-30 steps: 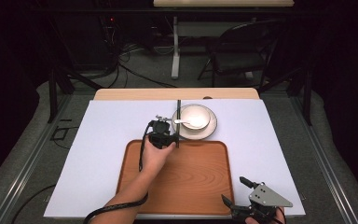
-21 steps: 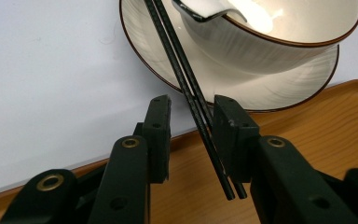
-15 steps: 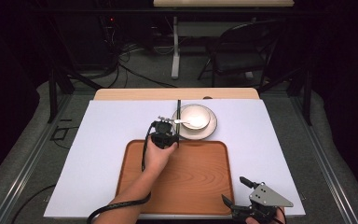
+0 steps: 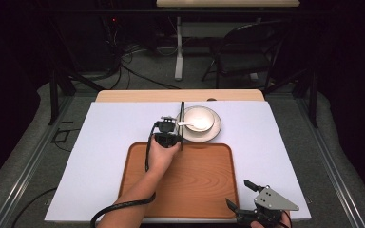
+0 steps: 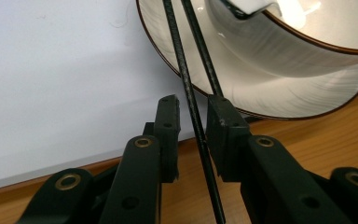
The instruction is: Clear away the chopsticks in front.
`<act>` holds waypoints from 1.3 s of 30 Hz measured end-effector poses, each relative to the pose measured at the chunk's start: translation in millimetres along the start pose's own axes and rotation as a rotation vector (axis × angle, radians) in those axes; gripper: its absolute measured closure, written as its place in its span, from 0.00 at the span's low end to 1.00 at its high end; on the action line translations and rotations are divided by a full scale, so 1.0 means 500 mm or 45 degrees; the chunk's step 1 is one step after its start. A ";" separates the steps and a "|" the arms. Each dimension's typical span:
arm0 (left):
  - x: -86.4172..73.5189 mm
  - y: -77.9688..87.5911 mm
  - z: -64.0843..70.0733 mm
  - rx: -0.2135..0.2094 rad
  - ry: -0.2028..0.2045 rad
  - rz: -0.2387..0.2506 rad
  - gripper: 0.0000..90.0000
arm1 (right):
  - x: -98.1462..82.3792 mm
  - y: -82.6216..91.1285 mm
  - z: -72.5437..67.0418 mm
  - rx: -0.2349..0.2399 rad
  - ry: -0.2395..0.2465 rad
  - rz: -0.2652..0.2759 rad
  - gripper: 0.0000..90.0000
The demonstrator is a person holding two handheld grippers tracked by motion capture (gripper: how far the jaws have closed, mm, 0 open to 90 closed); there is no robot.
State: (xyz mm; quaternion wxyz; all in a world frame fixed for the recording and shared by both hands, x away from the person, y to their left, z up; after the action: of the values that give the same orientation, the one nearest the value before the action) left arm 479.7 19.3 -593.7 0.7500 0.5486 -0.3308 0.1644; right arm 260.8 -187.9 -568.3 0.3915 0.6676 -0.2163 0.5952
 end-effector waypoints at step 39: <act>-0.005 0.095 -0.144 0.033 0.196 0.083 0.96 | -0.001 -0.001 -0.001 0.002 -0.004 -0.004 0.16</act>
State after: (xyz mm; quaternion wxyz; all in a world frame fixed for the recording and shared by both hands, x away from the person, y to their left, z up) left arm 471.8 102.9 -574.1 0.7602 0.5331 -0.2878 0.2346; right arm 261.0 -187.3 -568.8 0.3915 0.6691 -0.2154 0.5938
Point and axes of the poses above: each handheld gripper's, and its own axes: y roughly backward along the jaws, x roughly out of its top, z roughly to its right, the point moved 9 cm from there along -y, roughly forward along the jaws, and after that the axes turned 7 degrees about z, right-handed, at the moved point
